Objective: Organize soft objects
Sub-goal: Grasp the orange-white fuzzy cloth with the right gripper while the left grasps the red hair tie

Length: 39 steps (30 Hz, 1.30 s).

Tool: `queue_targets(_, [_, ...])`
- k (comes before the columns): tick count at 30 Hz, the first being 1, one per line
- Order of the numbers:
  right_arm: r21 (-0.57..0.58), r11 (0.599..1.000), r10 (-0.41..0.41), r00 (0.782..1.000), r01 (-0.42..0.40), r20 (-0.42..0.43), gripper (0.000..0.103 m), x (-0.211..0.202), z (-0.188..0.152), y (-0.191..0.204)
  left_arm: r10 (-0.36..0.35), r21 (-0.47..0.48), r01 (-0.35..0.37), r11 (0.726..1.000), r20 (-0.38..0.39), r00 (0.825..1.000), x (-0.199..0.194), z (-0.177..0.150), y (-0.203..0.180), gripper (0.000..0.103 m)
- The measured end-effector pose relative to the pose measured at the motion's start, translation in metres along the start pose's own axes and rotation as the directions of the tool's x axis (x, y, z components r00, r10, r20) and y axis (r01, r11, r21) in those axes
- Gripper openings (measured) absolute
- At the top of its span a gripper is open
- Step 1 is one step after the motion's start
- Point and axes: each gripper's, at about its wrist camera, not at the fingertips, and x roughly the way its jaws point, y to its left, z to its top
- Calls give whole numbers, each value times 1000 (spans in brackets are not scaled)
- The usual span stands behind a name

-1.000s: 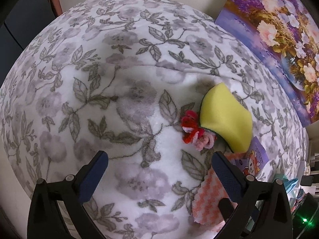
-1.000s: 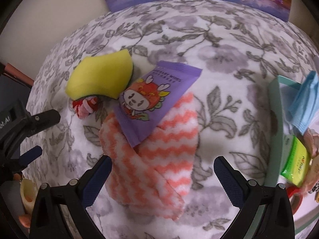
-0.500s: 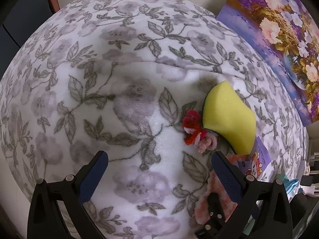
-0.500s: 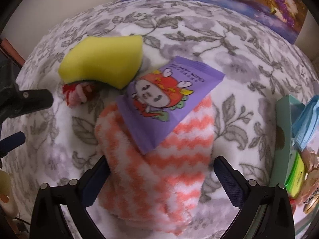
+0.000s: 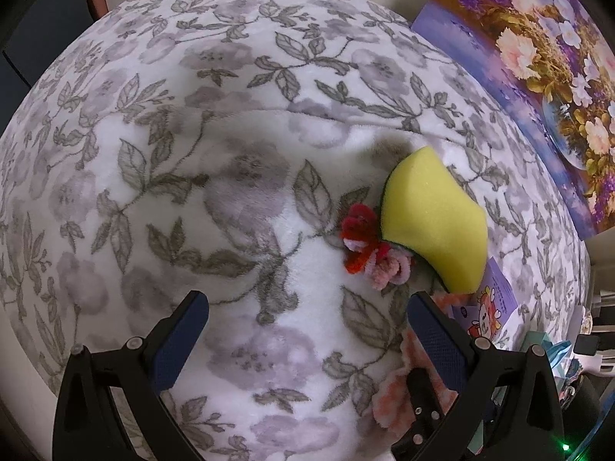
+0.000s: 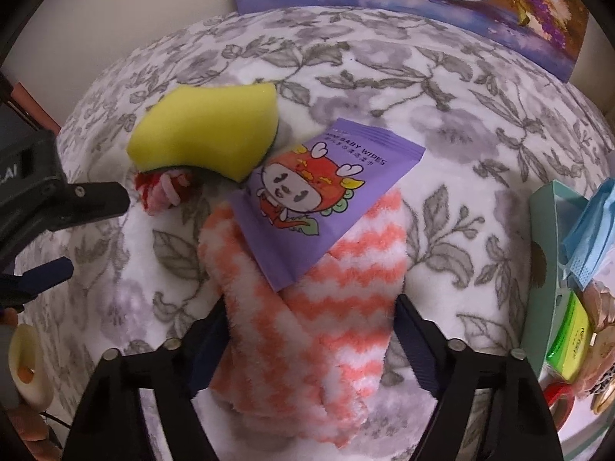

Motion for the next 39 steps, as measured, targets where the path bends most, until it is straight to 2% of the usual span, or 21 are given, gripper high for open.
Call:
queue_targets(4, [-1,1000,-2,1000,2,14,61,-8,-3,-6,-4,5,4,1000,0,1000,2,0,-2,103])
queue_targets(6, [-1,1000,13,1000,-13,20,48,-13,-2,-7,-8,-2,8,1000,0,1000,4,0,-3,103])
queue_targets(14, [31,998,63,998,-63,20,26,-15,3,-7,-26,7,26,1000,14,1000,15,0,-18,103])
queue_targets(17, [38,996,76,997,-76,15,25,-17,3,-12,-41,10,41,999,25,999,19,2,-24,101])
queue_targets(19, [43,996,83,996,-84,11,25,-16,3,-12,-38,29,37,999,38,999,20,3,-28,91])
queue_targets(20, [43,995,86,996,-87,10,25,-16,3,-13,-36,34,34,999,45,998,20,3,-29,83])
queue_targets(23, [46,995,90,996,-90,9,25,-15,3,-12,-36,35,34,999,52,998,23,5,-29,76])
queue_targets(26, [49,994,95,995,-95,7,25,-16,3,-12,-55,33,53,998,58,997,26,6,-29,59])
queue_targets(29, [55,994,100,995,-100,5,25,-14,4,-12,-78,39,76,996,44,996,30,6,-30,49])
queue_targets(30, [56,993,100,995,-101,5,25,-15,4,-14,-82,40,80,996,43,996,30,5,-31,39])
queue_targets(31, [57,993,101,995,-101,5,25,-15,4,-14,-92,41,90,995,47,995,31,5,-31,35])
queue_targets(33, [56,993,101,995,-101,4,25,-15,3,-14,-116,44,114,993,49,992,31,4,-31,31])
queue_targets(39, [59,993,103,995,-103,3,25,-15,4,-14,-121,72,117,991,56,991,30,3,-34,25])
